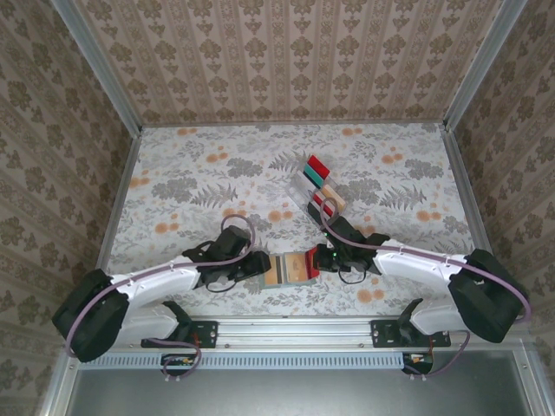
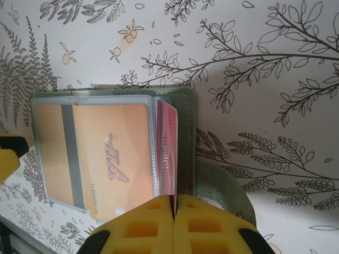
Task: Put the credit cards into the card holder
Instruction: Flip over the card slot in the card holder.
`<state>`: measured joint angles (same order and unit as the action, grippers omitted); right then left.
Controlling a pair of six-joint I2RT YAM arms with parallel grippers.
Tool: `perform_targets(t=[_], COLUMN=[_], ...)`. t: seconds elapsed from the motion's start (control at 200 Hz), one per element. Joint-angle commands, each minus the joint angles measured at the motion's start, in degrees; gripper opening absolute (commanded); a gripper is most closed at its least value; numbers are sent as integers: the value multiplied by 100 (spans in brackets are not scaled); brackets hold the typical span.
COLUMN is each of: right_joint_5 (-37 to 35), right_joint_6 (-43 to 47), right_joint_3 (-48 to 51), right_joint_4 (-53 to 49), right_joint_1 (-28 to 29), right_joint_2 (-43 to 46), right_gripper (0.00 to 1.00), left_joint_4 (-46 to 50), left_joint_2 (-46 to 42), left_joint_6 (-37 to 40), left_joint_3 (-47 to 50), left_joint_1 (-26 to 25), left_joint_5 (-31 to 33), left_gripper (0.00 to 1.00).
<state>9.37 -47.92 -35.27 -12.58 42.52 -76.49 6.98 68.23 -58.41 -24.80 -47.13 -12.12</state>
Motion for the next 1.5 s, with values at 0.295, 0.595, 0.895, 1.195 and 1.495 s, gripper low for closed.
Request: perform_targets(t=[0.295, 0.595, 0.895, 1.195, 1.495], right_joint_5=[214, 206, 389, 409, 321], right_joint_6=[-192, -224, -272, -282, -315], right_joint_3=[-11, -256, -460, -622, -698], right_joint_4=[353, 56, 135, 230, 139], right_joint_1=[80, 142, 252, 379, 394], right_joint_2=[-45, 438, 349, 118, -3], right_gripper=[4, 6, 6, 7, 7], left_joint_4=[-356, -464, -610, -609, -477], left_joint_2=[418, 489, 498, 415, 232], left_joint_6=[41, 36, 5, -21, -24], left_joint_3=[-165, -201, -236, -263, -238], left_joint_1=[-171, -225, -244, -261, -261], left_joint_5=[55, 87, 76, 142, 282], left_gripper=[52, 49, 48, 49, 51])
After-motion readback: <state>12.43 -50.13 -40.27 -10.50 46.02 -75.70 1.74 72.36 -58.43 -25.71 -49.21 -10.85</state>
